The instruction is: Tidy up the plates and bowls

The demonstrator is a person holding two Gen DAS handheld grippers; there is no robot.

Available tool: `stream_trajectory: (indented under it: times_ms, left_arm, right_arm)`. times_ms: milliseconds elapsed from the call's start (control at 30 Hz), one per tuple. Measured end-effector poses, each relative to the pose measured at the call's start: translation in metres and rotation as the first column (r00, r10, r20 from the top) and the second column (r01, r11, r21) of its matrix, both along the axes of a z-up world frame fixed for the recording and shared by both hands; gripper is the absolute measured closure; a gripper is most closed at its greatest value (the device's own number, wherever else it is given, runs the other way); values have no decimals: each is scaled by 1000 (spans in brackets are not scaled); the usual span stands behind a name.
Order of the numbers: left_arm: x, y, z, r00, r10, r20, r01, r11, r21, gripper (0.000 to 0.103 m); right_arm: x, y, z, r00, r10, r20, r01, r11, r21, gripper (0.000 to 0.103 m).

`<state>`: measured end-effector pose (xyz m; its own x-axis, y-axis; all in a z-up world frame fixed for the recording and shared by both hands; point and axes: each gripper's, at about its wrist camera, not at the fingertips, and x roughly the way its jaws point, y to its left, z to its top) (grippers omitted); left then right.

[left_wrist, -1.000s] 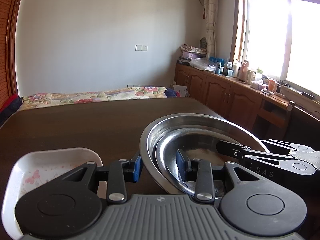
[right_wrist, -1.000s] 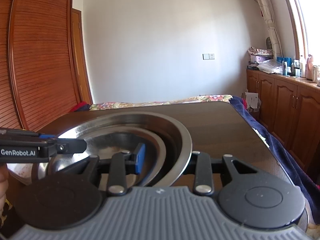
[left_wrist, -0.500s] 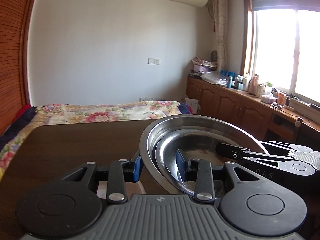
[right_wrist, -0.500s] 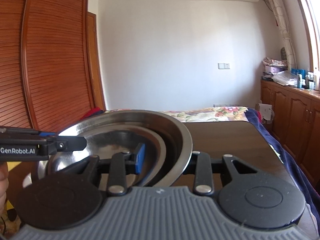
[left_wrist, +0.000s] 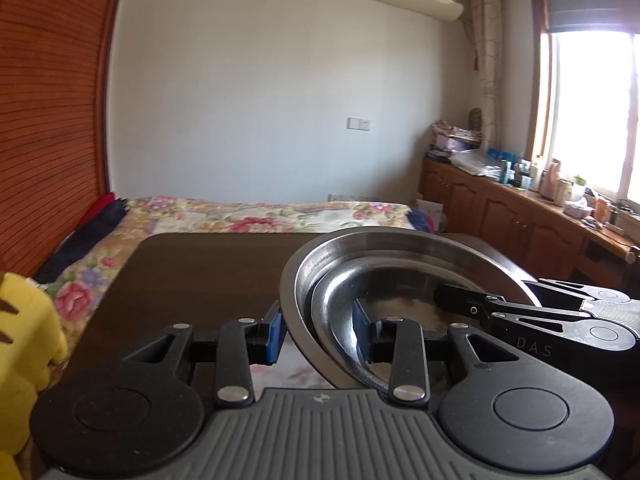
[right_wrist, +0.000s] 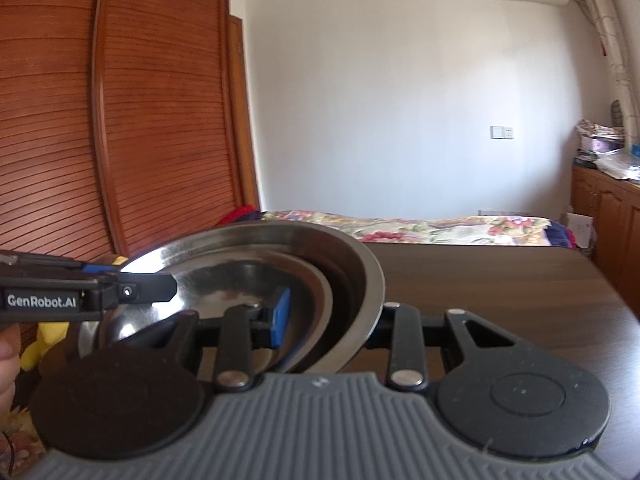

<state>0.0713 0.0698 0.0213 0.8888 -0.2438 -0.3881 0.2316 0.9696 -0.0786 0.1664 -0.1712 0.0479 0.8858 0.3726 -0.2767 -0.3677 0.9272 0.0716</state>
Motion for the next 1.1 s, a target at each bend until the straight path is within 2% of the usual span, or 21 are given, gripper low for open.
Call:
stream_trajectory:
  times_ms: [300,533,1100]
  left_arm:
    - [2,19,-13,998,44,-40,-44,999,-4,65]
    - [5,19,-21,998,45,-53,-45,999,0,65]
    - [10,21,-29,996,56,-75,-56,998,3,65]
  right_arm:
    - [1,19,-8,999,34,-32,-35,999,-22,67]
    - [4,23,-15,997,35,-65,-36,999,-10,67]
    - [10,35,-24,996,37,-78,-40,999,-36,67]
